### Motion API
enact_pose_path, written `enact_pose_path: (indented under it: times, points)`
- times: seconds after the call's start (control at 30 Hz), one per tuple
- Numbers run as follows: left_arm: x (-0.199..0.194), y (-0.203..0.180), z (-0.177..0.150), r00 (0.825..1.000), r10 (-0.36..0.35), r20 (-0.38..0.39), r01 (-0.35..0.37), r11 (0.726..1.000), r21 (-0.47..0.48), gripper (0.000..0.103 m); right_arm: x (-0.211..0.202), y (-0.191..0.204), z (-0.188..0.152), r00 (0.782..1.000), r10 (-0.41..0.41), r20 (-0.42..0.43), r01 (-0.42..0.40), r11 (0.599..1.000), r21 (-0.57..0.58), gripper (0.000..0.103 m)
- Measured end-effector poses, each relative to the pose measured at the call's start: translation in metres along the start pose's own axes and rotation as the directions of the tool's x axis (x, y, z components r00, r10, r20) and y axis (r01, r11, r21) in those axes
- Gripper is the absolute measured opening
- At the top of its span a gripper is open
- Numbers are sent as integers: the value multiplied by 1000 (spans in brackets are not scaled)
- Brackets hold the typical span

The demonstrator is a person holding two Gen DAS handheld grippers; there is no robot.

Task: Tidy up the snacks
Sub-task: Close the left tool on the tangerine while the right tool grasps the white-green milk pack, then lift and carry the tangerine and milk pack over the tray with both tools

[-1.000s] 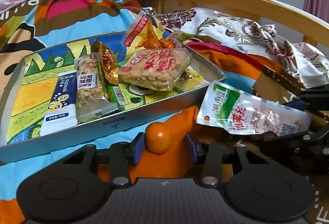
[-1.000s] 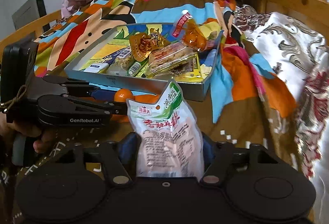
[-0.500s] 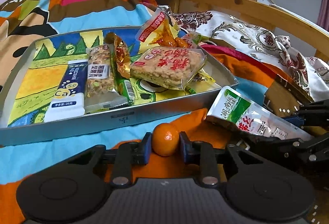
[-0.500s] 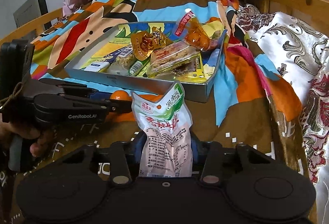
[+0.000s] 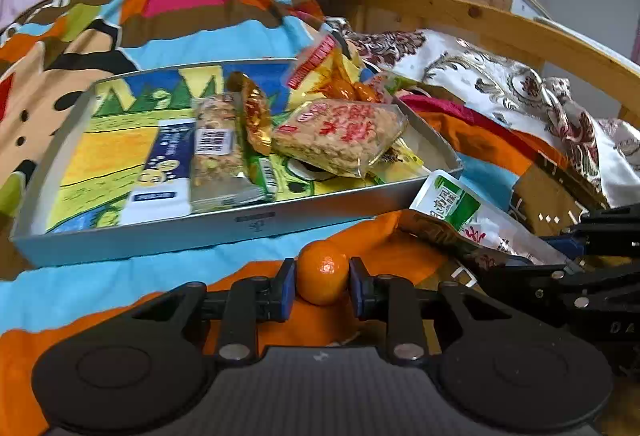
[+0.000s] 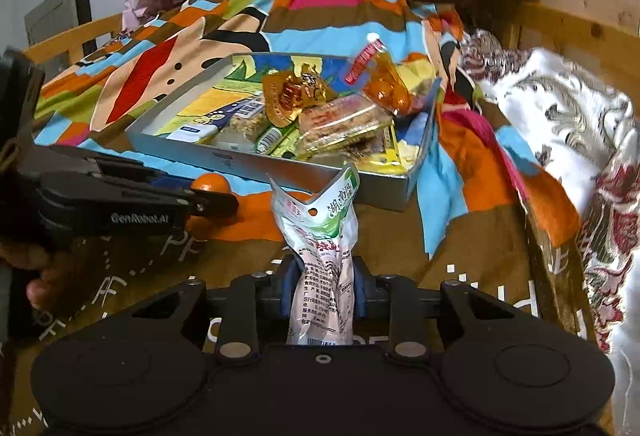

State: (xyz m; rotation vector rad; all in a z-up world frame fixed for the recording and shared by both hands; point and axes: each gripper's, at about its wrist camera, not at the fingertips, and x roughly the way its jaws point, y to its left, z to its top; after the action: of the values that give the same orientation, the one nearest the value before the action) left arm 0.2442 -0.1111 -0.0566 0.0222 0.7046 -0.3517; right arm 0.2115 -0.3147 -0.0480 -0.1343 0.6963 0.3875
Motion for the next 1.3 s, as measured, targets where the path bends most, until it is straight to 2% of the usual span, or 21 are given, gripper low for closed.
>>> enact_pose_path:
  times: [0.1,0.27,0.47,0.57,0.8,1.07,1.3]
  points:
    - [-11,2,1,1000,13,7,-13,1000,-17,30,-6,7,0,999,-22,24,23,999,-27,29]
    - [-33,7,5,999,34,36,-33,999,-38,30,-23,13,3,991,-68,116,75,996,-52,29]
    - [-58,16,17,994,66,86,-62,997,-56,30,-28,14,23,964,-82,254,92,995,-27,30]
    - [-66,22,29,990,85,111,-80,995,-53,30,-23,12,41,952,-55,302,45,998,38,30]
    - [-75,39,65,974,140,180,-131,990,-59,30,-1,13,87,903,-33,428,-4,996,86,30]
    - [-45,69,104,960,192,202,-166,976,-138,30,47,4,125,877,-9,480,-85,981,173,30]
    - [3,97,113,962,231,143,-198,956,-216,30,99,-4,129,896,-16,445,-104,964,244,30]
